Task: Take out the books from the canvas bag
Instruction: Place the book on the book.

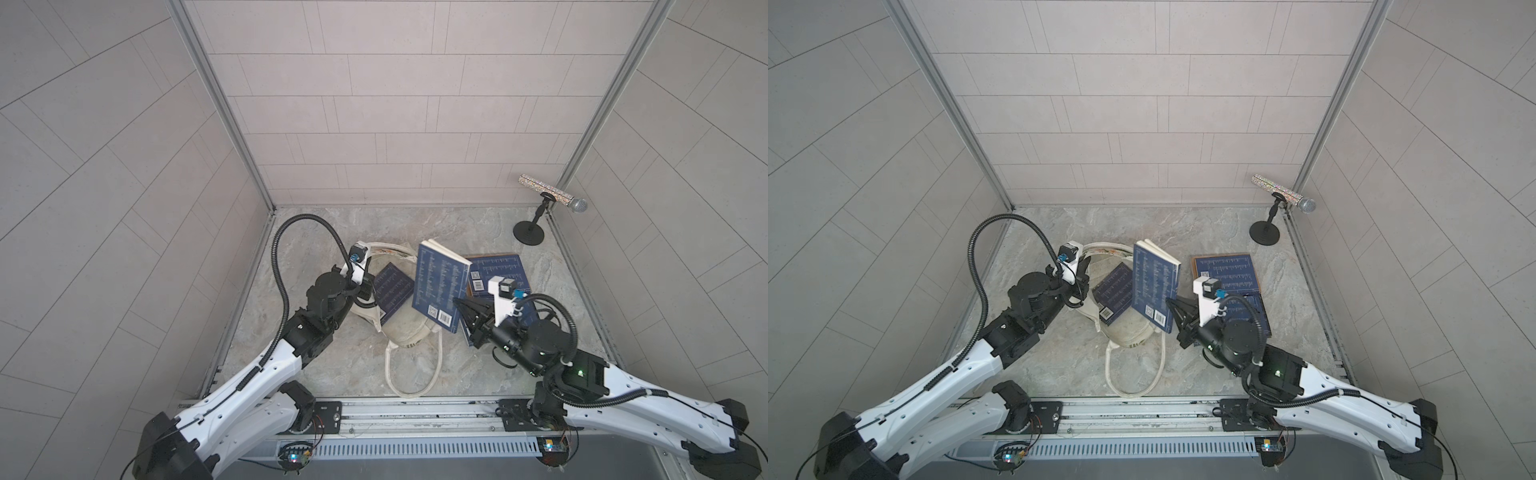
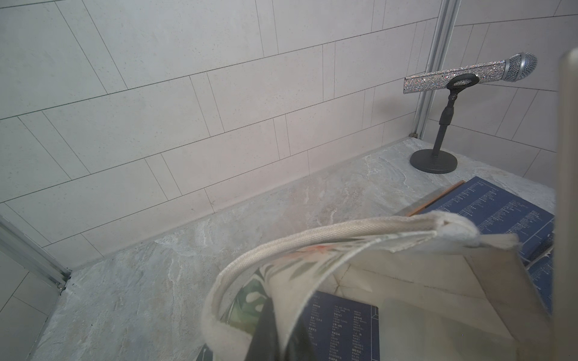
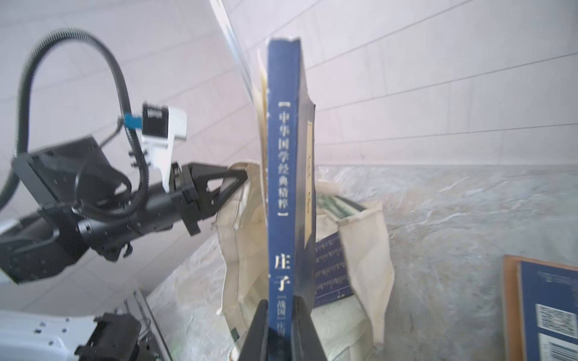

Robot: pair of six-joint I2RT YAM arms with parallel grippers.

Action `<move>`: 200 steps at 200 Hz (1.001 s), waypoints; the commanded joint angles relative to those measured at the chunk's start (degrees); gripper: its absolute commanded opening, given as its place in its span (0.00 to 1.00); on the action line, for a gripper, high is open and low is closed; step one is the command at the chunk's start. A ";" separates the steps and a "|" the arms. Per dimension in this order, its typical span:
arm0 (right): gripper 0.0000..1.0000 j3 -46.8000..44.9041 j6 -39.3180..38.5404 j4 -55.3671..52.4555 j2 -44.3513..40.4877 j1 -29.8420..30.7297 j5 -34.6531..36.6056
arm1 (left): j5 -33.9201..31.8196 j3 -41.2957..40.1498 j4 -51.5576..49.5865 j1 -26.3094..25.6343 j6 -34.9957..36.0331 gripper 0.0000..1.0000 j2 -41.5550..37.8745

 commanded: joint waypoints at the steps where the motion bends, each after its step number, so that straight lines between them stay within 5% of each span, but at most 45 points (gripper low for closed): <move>1: 0.00 -0.53 3.08 -2.77 -4.77 -0.38 12.52 | -0.04 1.63 -0.70 0.07 0.21 0.00 0.17; 52: 0.00 -4.32 10.89 -10.17 -12.05 -0.87 28.38 | 0.58 1.45 -0.89 0.06 0.08 0.00 -0.07; 108: 0.00 -11.15 20.62 -11.70 -18.28 -1.26 36.25 | 1.01 1.66 -0.92 0.03 0.02 0.00 0.22; 200: 0.00 -20.10 57.32 -27.07 -22.25 -1.34 39.66 | 1.20 1.67 -0.92 0.02 0.20 0.00 0.22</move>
